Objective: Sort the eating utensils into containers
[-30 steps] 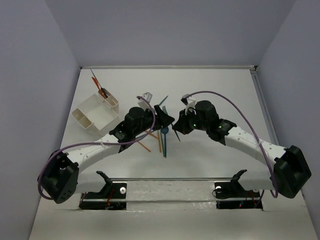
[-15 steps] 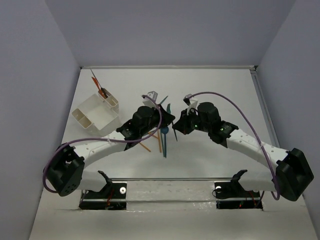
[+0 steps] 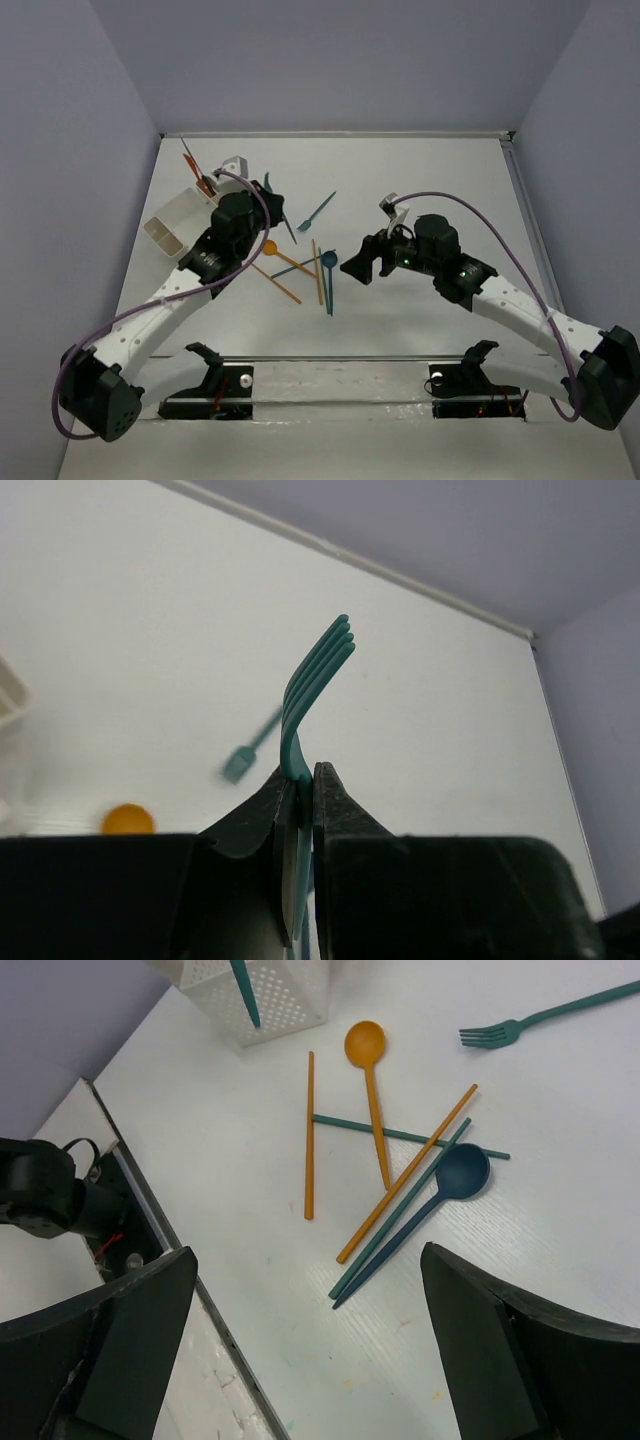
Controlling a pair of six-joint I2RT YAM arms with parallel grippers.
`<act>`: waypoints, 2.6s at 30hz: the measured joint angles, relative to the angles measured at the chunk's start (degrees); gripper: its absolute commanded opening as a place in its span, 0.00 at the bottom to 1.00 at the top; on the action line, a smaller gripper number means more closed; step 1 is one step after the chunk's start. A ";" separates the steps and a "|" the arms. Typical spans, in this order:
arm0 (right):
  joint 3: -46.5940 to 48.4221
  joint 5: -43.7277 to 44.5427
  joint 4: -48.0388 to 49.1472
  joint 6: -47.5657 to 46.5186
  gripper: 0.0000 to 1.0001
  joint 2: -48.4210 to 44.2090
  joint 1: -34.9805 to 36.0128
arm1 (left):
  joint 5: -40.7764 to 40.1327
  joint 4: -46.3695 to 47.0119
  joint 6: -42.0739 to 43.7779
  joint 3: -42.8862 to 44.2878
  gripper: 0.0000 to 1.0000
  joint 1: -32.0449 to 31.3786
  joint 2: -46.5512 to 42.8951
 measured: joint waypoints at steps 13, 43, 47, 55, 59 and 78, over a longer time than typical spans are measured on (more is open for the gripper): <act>-3.67 -1.46 2.12 1.14 1.00 -4.44 0.00 | -13.42 -10.51 8.50 8.92 0.00 17.46 -6.67; -4.59 -1.25 4.24 1.36 1.00 -2.08 0.00 | -14.99 13.18 20.52 9.75 0.00 23.61 19.56; -4.59 -0.66 4.24 1.36 1.00 -1.57 0.00 | -14.69 14.51 20.52 8.22 0.00 23.61 21.20; -4.59 1.01 4.20 1.36 1.00 -1.36 0.00 | -14.51 16.17 20.96 6.51 0.56 23.61 21.51; -4.42 1.84 4.17 1.55 1.00 -0.52 0.00 | -14.19 16.35 20.90 6.40 0.80 23.61 21.51; 14.36 17.84 1.66 7.19 0.85 25.88 0.00 | 5.09 7.23 14.38 7.52 0.98 20.48 -11.47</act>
